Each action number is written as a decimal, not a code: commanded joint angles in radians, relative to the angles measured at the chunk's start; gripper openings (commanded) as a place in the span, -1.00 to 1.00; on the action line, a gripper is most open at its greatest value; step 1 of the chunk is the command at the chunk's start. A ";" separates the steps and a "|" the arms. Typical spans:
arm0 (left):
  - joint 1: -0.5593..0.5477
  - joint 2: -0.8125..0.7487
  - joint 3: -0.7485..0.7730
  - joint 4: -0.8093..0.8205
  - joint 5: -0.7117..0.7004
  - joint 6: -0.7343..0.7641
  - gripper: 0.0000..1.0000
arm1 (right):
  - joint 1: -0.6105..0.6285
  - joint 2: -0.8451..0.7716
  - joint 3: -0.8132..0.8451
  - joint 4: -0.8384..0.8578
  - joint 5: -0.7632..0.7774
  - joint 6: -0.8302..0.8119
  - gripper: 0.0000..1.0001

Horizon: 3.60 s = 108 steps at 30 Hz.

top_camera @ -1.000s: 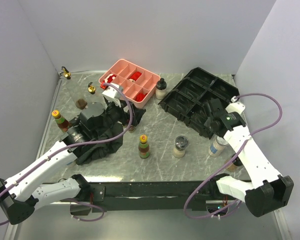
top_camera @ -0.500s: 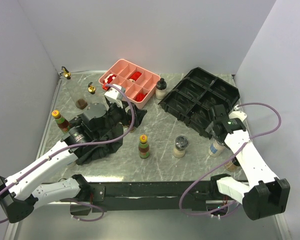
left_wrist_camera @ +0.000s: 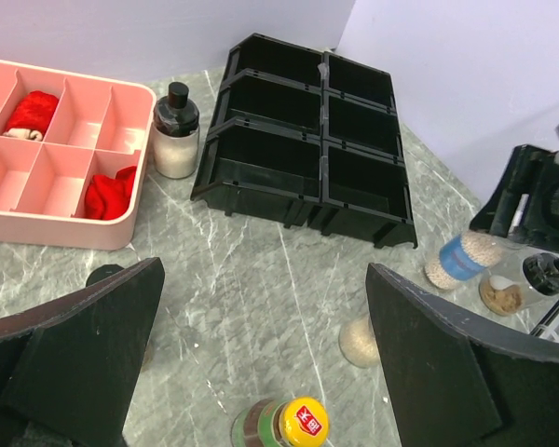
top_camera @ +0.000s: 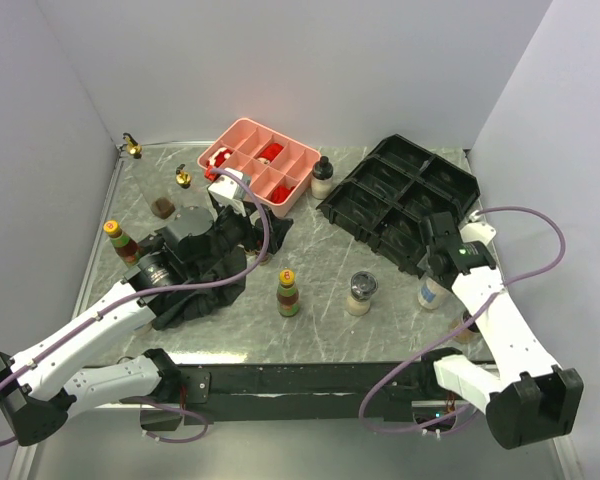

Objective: Organize the condiment bottles
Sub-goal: Pick up the bottle from the center of the board, then place the bottle in the storage box, then pick up the bottle from the corner of the board.

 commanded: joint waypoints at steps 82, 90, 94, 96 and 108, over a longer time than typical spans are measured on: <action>-0.016 -0.025 0.002 0.029 -0.167 0.074 0.93 | -0.222 0.824 1.025 0.218 -0.078 -0.290 1.00; -0.016 -0.034 0.008 0.022 -0.148 0.066 0.93 | -0.150 0.724 0.916 -0.224 0.113 0.160 1.00; -0.018 -0.039 0.004 0.028 -0.142 0.061 0.93 | -0.153 0.594 0.741 -0.318 0.137 0.345 1.00; -0.018 -0.038 0.007 0.023 -0.135 0.060 0.93 | -0.162 0.531 0.611 -0.314 0.141 0.434 1.00; -0.024 -0.036 0.005 0.026 -0.108 0.035 0.93 | -0.237 0.060 0.223 -0.328 0.076 0.633 1.00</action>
